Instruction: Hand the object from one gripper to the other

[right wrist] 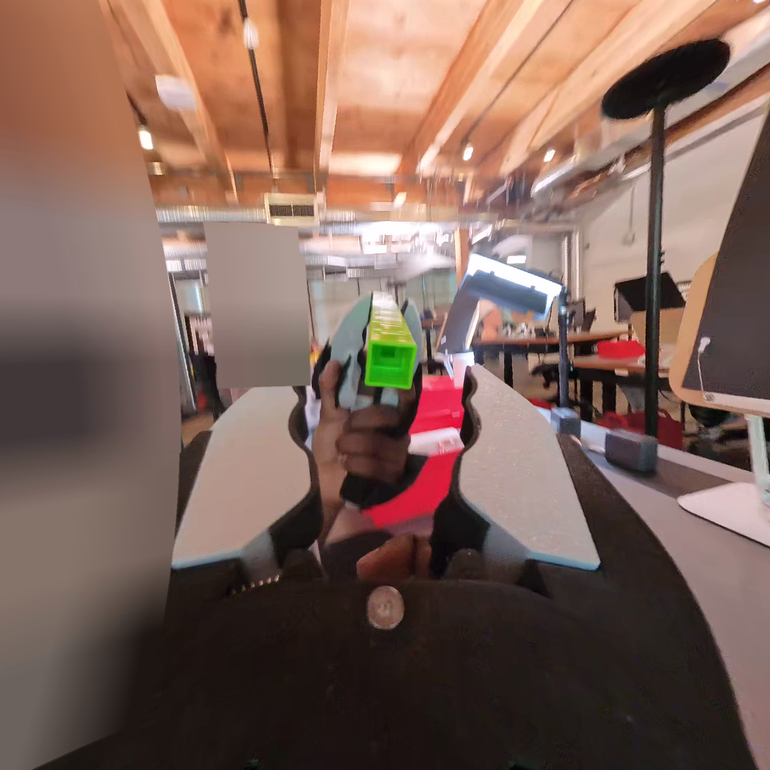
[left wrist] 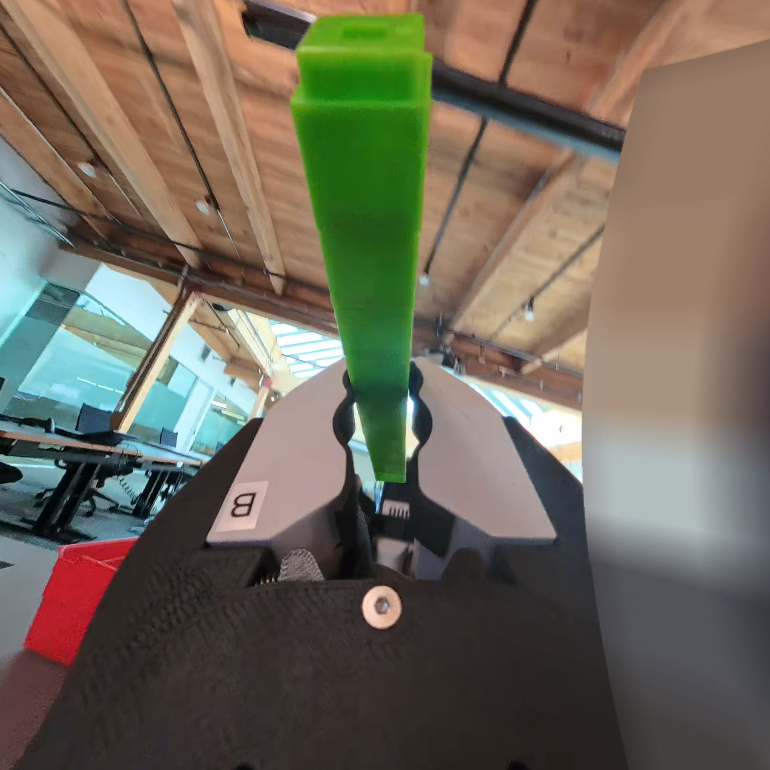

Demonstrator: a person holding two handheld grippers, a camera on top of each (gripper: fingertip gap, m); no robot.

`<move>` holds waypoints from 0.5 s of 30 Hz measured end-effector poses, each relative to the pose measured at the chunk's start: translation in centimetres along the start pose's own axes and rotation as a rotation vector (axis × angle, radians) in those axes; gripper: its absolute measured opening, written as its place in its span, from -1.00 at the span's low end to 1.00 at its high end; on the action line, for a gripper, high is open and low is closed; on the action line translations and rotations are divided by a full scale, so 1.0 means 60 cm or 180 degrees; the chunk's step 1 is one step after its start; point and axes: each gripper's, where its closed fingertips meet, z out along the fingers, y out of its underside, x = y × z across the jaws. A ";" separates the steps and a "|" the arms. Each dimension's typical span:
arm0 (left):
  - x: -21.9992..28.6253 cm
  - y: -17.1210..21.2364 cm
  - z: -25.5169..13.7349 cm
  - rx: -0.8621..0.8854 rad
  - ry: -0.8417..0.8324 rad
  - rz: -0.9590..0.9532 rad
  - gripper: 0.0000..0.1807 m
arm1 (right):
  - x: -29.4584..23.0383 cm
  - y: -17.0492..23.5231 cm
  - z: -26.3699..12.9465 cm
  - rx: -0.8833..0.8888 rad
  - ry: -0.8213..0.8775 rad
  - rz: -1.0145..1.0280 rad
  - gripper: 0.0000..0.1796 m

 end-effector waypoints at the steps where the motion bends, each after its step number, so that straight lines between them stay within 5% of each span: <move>1: -0.005 -0.001 -0.002 0.0132 -0.0051 -0.0057 -0.74 | 0.006 -0.001 0.006 0.0213 0.0043 0.0117 -0.24; 6: -0.010 0.055 0.009 0.0026 -0.0101 -0.0304 -0.74 | 0.020 0.019 0.023 0.0724 0.0200 0.0417 -0.29; 10: -0.009 0.090 0.016 -0.0278 -0.0072 -0.0288 -0.74 | 0.015 -0.004 0.007 0.0957 0.0212 0.0260 -0.74; 15: -0.003 0.074 0.014 -0.0541 0.0072 -0.0218 -0.72 | 0.012 -0.052 -0.024 0.1132 0.0172 0.0157 -0.75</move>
